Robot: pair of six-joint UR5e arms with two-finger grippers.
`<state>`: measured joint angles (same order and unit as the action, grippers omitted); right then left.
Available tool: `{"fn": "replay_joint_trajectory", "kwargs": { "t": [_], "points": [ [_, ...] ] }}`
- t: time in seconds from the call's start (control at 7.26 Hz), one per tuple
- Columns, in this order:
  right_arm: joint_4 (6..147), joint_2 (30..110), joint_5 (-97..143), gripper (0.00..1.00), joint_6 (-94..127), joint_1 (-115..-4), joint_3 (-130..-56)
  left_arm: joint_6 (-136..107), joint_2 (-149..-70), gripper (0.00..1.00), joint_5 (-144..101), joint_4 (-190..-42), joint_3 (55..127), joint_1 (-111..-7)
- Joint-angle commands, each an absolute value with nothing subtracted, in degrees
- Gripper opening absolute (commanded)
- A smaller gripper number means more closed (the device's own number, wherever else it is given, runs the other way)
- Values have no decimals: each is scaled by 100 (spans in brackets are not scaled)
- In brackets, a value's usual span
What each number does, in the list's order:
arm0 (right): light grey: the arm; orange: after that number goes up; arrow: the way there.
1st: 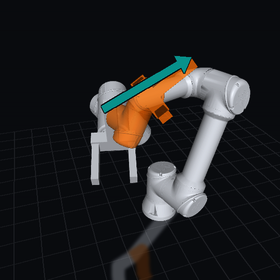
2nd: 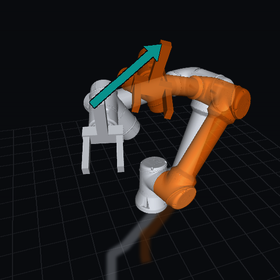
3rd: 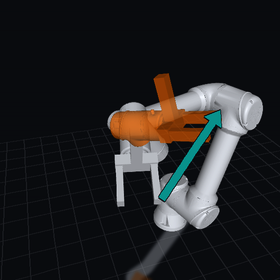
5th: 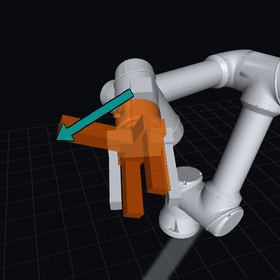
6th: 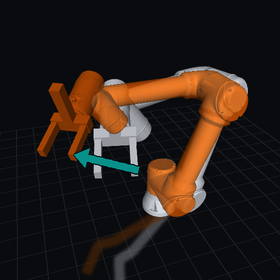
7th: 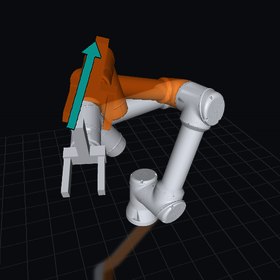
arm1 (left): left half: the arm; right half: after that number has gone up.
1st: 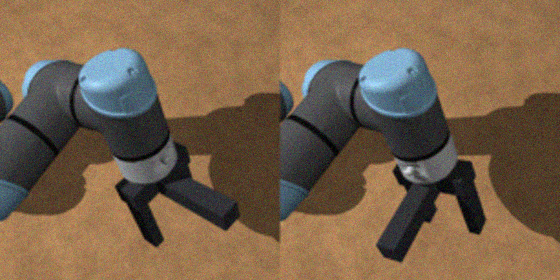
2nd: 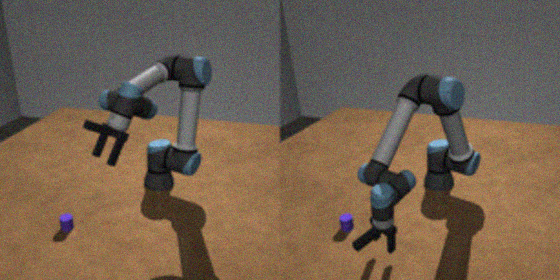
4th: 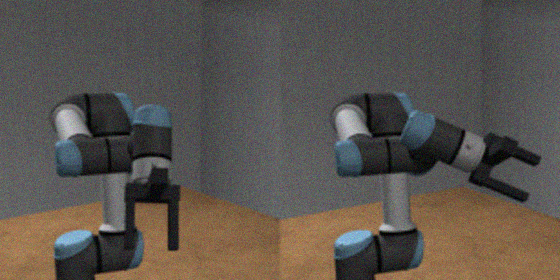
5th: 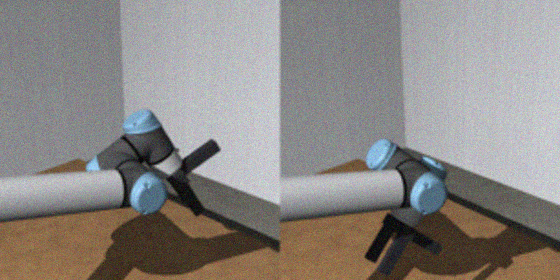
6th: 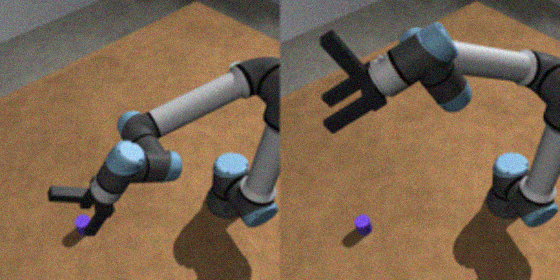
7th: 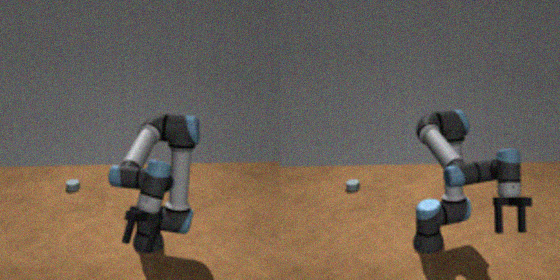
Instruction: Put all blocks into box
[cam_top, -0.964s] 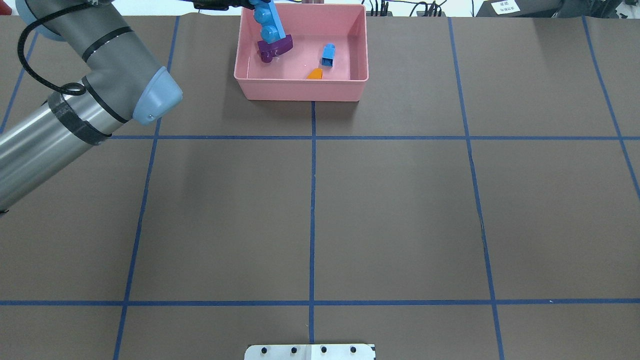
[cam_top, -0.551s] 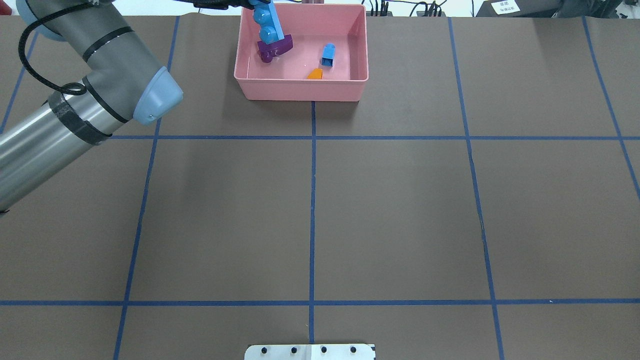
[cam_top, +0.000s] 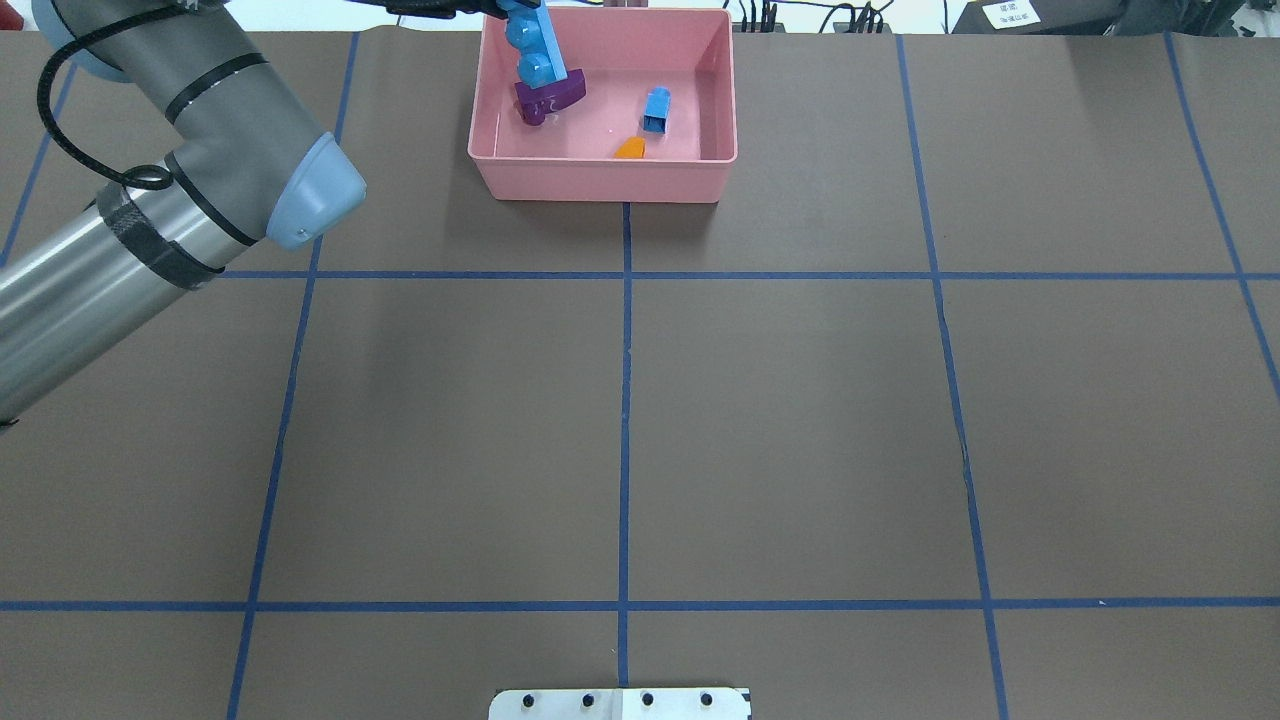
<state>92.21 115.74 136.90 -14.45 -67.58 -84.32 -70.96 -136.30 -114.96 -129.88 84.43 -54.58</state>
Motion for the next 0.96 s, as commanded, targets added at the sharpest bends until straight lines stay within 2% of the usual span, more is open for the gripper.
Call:
{"fn": "replay_joint_trajectory", "kwargs": {
  "t": [0.0, 0.41, 0.69, 0.83],
  "points": [
    [9220, 11724, 13685, 0, -1704, -6759, -8524, -7102, -13702, 0, -11496, -12981, 8455, -5449],
    [9429, 12110, 13580, 0, -1696, -6977, -9576, -7145, -13816, 0, -10877, -12999, 8158, -5223],
    [10268, 12024, 12810, 0, -1696, -7994, -10489, -7276, -14095, 0, -9481, -13043, 7676, -4503],
    [10918, 11675, 12519, 0, -1696, -8424, -10955, -7469, -14350, 0, -9362, -13043, 7220, -4448]
  ]
}}
